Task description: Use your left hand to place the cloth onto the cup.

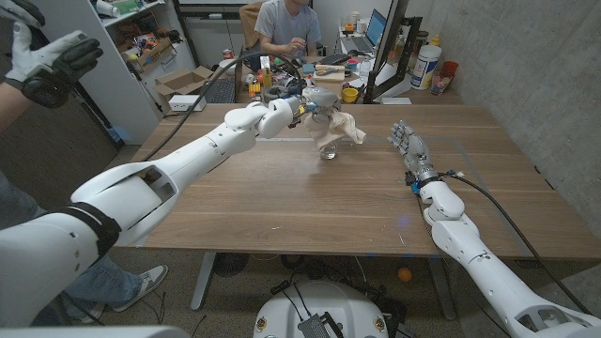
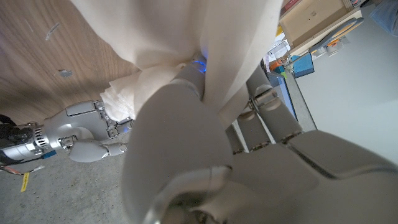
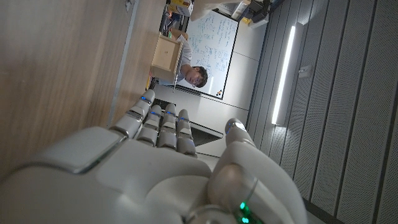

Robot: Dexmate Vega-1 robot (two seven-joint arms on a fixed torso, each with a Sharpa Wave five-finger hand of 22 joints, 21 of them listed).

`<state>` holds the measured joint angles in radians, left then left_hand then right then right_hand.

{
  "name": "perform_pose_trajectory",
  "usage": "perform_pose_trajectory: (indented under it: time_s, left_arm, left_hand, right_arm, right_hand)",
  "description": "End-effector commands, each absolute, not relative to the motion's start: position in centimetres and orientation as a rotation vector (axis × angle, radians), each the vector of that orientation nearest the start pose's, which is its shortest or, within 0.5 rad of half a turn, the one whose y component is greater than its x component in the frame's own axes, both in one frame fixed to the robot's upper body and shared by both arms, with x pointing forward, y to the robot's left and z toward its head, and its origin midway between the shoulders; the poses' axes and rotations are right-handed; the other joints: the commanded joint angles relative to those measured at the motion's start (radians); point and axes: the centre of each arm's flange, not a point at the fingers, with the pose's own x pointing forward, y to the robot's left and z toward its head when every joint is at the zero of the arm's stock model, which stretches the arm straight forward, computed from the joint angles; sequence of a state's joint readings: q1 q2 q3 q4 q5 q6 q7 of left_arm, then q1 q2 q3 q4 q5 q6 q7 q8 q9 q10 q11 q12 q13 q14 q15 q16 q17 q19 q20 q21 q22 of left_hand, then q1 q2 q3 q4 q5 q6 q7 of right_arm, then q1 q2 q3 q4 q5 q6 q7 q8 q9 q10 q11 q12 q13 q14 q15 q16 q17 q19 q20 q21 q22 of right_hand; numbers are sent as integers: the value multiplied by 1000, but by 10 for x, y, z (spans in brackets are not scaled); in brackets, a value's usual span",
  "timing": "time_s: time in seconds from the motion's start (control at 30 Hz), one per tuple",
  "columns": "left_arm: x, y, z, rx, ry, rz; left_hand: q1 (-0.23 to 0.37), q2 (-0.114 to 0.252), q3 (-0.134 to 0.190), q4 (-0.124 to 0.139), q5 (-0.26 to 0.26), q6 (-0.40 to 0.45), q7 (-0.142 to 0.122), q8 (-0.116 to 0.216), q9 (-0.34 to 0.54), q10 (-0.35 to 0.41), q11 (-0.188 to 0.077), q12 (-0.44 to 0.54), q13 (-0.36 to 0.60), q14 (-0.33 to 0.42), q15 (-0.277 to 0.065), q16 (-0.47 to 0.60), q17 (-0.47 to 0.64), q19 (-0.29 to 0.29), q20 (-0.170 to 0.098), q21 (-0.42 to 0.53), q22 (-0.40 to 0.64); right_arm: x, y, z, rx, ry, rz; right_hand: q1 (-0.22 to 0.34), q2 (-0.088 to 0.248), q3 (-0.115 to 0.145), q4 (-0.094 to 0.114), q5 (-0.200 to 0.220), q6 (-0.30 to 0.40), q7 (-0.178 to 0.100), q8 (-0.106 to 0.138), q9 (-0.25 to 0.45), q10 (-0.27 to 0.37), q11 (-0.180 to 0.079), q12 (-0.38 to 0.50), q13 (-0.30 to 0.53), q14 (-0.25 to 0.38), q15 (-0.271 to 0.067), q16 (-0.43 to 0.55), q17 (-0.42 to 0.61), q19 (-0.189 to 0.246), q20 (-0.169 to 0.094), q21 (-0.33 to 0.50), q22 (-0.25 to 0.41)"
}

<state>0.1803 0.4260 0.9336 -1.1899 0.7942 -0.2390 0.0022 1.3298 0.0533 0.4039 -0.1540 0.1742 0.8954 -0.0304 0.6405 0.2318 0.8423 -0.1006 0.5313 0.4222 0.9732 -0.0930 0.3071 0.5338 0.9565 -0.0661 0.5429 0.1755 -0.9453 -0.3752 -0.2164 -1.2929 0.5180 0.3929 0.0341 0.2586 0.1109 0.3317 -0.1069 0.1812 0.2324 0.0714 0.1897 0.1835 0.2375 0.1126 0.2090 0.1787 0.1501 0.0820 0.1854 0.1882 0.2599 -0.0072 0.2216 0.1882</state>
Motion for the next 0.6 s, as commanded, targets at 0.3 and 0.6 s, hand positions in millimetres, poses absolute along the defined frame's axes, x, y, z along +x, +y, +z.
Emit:
perform_pose_trajectory:
  time_s: [0.3, 0.6]
  left_arm:
    - [661, 49, 125, 1757, -974, -229]
    - [662, 52, 112, 1754, -935, -241]
  left_hand:
    - [17, 23, 16, 19, 6, 52, 41, 11, 1, 53, -43, -5, 204, 64, -97, -9, 10, -17, 0, -7, 2]
    - [19, 23, 15, 17, 7, 52, 39, 11, -2, 53, -39, -10, 204, 58, -97, -17, 16, -22, 3, -10, 2]
  right_arm:
    - [642, -299, -52, 100, -684, 134]
    - [647, -296, -53, 101, -675, 151]
  right_hand:
    - [10, 0, 5, 2, 4, 5, 1, 5, 2, 8, -2, -1, 3, 8, -2, 5, 3, 9, 2, -3, 6]
    - [10, 0, 5, 3, 4, 6, 1, 5, 2, 8, -2, -1, 3, 8, -3, 5, 3, 9, 2, -3, 6]
